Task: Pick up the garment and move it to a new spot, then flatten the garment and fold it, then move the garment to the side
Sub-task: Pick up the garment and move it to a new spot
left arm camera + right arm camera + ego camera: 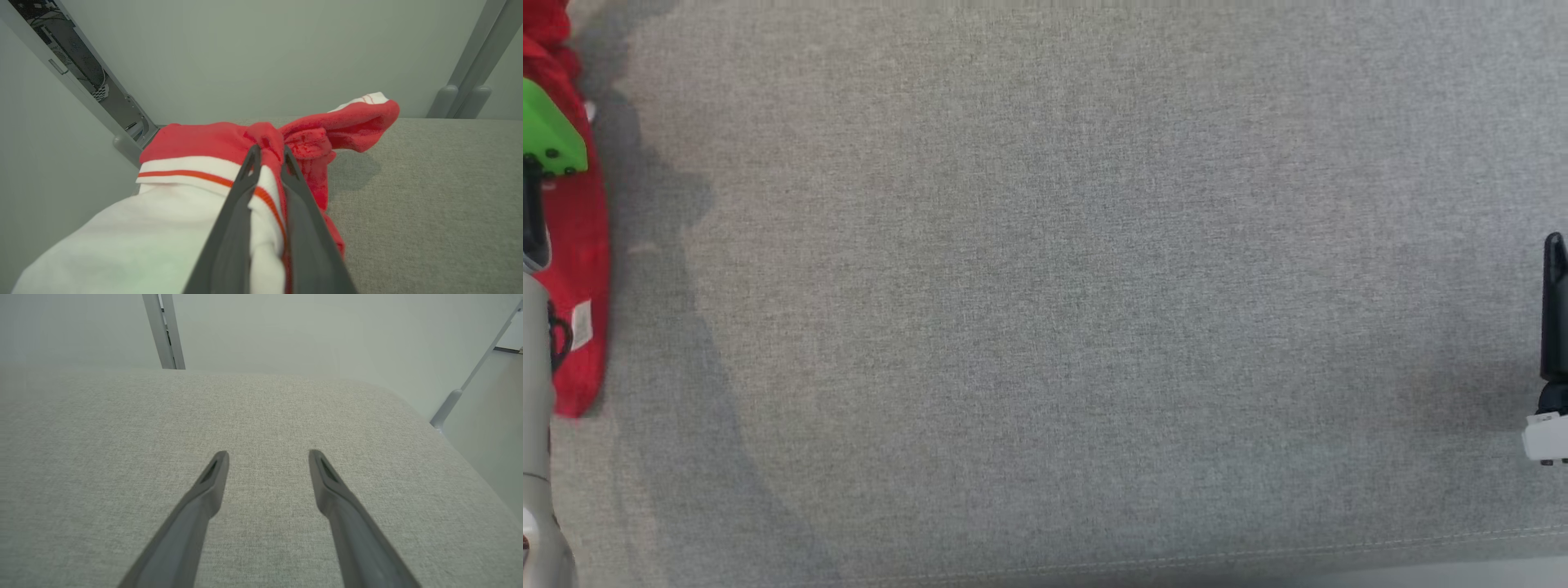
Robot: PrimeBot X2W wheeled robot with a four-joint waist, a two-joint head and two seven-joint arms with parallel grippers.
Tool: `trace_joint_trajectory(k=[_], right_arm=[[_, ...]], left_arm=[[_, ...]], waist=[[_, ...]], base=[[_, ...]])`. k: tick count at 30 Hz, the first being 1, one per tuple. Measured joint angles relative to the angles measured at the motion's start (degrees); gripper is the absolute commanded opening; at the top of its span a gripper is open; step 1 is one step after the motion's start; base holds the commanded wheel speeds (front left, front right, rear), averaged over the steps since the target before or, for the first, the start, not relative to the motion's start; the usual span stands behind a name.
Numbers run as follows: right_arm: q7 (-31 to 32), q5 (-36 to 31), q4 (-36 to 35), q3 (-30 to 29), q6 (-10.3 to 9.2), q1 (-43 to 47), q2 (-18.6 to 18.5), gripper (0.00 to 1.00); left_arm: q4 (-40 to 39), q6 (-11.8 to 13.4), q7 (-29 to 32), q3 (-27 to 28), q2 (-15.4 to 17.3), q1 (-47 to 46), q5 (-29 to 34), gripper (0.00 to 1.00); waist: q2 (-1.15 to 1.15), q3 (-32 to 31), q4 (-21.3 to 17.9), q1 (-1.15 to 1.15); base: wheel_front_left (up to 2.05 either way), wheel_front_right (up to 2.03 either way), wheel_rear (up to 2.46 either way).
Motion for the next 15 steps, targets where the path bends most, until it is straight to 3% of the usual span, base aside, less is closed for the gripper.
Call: trace_joint_trajectory(k=[7,15], right_arm=[[-0.5,-0.6,2.4,1.1,0.0,0.0,2.4,1.0],[-1.4,-1.2,5.3,2.4,0.0,-0.4,5.7,1.0]], left_arm=[[-8.5,-0.1,-0.3,-3.2,0.1,-4.3,2.6,0.0],[-25.5,0.0,5.7,-8.1,-2.0,-8.2,5.2,0.0]], waist=[[0.0,-4.8,-0.3,0.0],[0.0,-9.4,-2.7,0.0]], base=[[0.0,0.0,0.0],[0.0,0.0,0.0]])
